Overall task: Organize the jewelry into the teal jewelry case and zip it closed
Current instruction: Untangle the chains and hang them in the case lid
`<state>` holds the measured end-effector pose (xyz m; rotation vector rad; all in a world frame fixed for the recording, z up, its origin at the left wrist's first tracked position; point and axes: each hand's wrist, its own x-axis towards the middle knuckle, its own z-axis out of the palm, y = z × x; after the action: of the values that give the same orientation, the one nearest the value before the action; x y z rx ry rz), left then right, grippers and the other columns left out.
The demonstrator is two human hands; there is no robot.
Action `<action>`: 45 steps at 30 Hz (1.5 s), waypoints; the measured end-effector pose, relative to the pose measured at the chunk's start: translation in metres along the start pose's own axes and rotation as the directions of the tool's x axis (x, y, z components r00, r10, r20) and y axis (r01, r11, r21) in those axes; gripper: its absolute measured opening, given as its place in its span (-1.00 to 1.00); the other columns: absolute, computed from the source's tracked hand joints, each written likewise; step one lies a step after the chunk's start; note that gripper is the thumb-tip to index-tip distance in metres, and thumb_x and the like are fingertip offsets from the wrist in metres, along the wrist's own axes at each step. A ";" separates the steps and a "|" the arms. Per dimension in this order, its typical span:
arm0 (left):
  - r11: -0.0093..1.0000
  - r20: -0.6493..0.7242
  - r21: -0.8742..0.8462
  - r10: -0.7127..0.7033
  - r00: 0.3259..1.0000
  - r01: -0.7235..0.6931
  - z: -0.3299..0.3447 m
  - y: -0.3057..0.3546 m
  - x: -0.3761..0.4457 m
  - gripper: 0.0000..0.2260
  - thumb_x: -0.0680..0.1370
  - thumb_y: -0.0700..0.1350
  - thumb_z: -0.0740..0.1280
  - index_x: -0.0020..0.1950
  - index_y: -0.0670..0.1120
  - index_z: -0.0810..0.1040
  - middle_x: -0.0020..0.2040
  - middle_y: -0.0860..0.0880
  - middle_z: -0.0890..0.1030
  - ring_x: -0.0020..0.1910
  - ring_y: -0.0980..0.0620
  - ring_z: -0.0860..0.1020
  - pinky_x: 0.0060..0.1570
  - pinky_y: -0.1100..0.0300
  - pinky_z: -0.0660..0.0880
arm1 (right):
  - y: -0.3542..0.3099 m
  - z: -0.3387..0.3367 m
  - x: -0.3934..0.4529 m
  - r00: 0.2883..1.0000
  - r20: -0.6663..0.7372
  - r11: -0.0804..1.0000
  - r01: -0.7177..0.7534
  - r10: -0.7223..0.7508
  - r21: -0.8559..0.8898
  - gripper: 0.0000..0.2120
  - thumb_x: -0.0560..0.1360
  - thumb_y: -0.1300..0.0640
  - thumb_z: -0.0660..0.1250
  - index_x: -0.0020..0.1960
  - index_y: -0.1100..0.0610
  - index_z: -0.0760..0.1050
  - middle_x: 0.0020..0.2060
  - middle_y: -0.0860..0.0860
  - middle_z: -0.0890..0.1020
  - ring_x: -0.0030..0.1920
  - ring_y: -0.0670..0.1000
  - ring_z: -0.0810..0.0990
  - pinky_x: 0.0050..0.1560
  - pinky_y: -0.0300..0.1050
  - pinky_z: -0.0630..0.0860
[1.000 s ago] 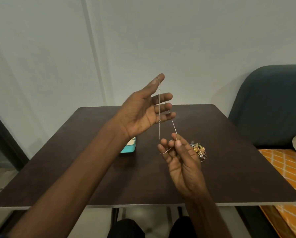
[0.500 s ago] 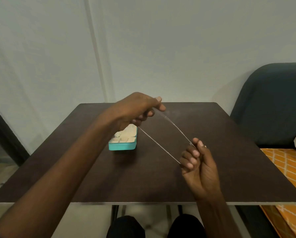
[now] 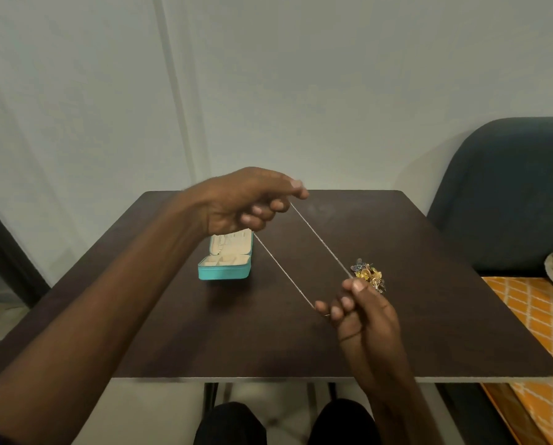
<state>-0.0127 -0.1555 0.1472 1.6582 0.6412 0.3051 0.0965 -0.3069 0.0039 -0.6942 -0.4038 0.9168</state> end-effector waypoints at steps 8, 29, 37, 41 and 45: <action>0.871 0.117 0.489 -0.005 0.993 -0.053 -0.001 -0.012 -0.007 -0.81 0.54 -0.06 0.29 -0.14 -0.13 0.60 -0.42 0.11 0.55 -0.36 0.11 0.44 -0.23 0.32 0.42 | -0.022 -0.005 0.014 0.998 -0.043 0.966 0.049 -0.039 0.254 -0.76 0.39 0.12 0.20 -0.40 0.07 0.56 -0.48 -0.06 0.50 -0.45 -0.13 0.53 -0.30 -0.20 0.59; 0.828 0.059 -0.561 0.009 0.998 0.026 0.030 -0.022 0.011 -0.83 0.58 -0.20 0.20 0.02 -0.23 0.56 -0.28 -0.04 0.65 -0.31 0.06 0.65 -0.14 0.16 0.61 | -0.018 0.013 0.020 0.591 0.770 -0.361 0.682 -0.241 -0.636 -0.79 0.54 0.02 0.15 -0.04 0.03 0.55 -0.20 -0.03 0.56 -0.13 -0.01 0.48 0.14 -0.05 0.31; 0.917 0.023 -0.395 0.062 0.998 -0.048 0.043 -0.032 0.005 -0.82 0.58 -0.12 0.25 -0.07 -0.20 0.57 -0.28 -0.06 0.61 -0.29 0.08 0.57 -0.11 0.13 0.61 | -0.057 0.040 0.039 0.544 0.774 -0.374 0.678 -0.325 -0.633 -0.78 0.50 0.02 0.23 -0.01 0.06 0.61 -0.17 0.02 0.58 -0.09 -0.09 0.38 -0.06 -0.17 0.26; 0.915 0.034 -0.402 0.044 0.998 -0.027 0.042 -0.032 0.003 -0.74 0.58 -0.02 0.22 -0.11 -0.19 0.53 -0.35 -0.06 0.59 -0.34 0.04 0.60 -0.12 0.11 0.60 | -0.062 0.043 0.044 0.550 0.730 -0.312 0.668 -0.406 -0.676 -0.79 0.48 0.04 0.25 -0.01 0.07 0.62 -0.19 0.04 0.56 -0.11 -0.05 0.41 -0.15 -0.16 0.34; 0.937 0.034 -0.336 0.109 0.993 -0.091 0.042 -0.037 0.002 -0.81 0.55 -0.08 0.27 -0.11 -0.19 0.57 -0.29 -0.07 0.60 -0.30 0.05 0.59 -0.13 0.16 0.60 | -0.063 0.040 0.048 0.598 0.673 -0.229 0.650 -0.435 -0.725 -0.87 0.46 0.07 0.34 -0.04 0.05 0.62 -0.19 -0.05 0.53 -0.11 -0.02 0.45 -0.14 -0.43 0.28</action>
<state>0.0027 -0.1855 0.1028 1.3687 0.4380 0.4193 0.1362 -0.2784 0.0778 -1.5034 -1.4898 -0.4719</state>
